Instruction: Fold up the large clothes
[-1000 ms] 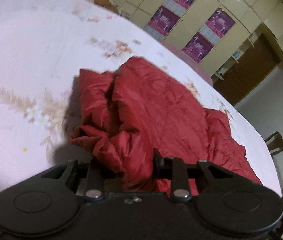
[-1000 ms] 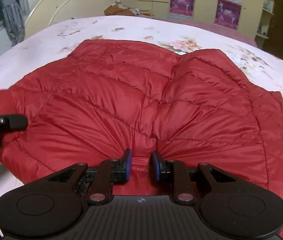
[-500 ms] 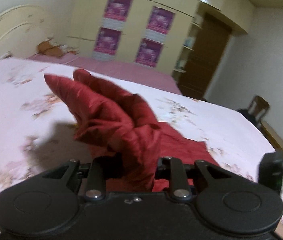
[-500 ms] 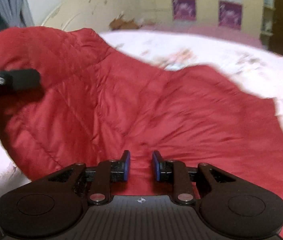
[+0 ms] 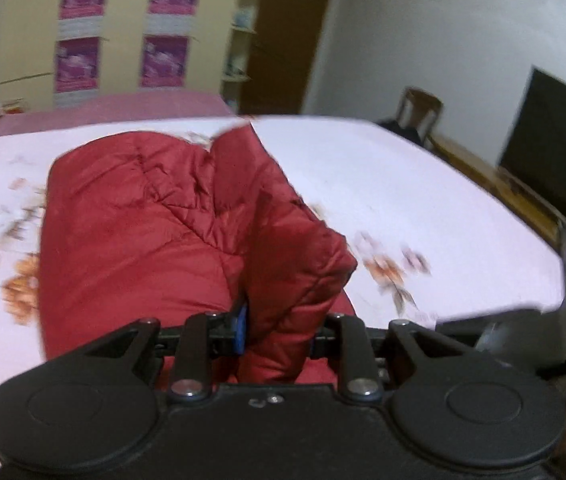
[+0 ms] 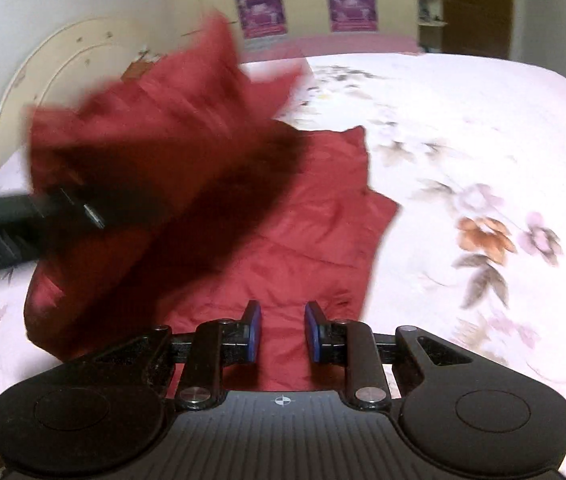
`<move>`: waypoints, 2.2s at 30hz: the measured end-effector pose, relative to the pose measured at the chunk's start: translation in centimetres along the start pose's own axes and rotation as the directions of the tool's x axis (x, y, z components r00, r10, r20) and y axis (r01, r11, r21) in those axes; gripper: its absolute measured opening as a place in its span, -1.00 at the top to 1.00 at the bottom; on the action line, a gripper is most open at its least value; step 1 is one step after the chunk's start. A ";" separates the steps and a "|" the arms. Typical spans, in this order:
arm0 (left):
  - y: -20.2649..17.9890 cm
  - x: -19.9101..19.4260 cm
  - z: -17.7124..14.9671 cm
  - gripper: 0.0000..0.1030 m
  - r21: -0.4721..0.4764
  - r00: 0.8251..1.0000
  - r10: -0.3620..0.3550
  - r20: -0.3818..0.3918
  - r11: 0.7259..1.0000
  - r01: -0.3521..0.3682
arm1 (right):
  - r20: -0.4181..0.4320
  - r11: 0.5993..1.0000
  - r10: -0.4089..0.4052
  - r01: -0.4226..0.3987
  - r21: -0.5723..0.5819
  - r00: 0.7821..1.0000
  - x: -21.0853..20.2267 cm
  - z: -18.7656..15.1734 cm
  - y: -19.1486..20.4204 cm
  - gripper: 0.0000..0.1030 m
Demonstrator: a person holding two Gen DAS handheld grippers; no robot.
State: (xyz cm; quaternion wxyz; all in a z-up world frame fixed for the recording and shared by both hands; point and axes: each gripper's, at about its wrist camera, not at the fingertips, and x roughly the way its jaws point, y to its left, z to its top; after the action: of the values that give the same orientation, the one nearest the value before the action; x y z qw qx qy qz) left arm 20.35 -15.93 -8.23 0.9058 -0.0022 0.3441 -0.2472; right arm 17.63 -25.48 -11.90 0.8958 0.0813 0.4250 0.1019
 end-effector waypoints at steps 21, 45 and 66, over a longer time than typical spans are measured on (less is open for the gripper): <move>-2.4 -2.2 -2.1 -0.37 0.039 0.989 -0.143 -0.033 0.989 0.144 | 0.178 0.981 0.098 -0.125 0.146 0.979 -5.4 4.8 -3.2 -0.60; 8.1 1.2 -2.8 -0.30 -0.209 0.989 0.138 -0.058 0.967 -0.148 | -0.086 0.977 0.105 -0.087 0.195 0.991 0.4 -0.9 -4.1 0.82; 8.5 0.4 1.9 -0.27 -0.246 0.985 0.169 -0.020 0.954 -0.168 | 0.243 1.000 0.013 -0.017 0.013 0.970 1.0 10.6 -0.5 0.43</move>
State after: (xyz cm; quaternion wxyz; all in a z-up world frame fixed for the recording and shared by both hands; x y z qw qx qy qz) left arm 25.56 -8.90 -8.53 0.9164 -0.0858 0.3706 -0.1244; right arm 26.54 -26.39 -6.16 0.9395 0.1031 0.3125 0.0946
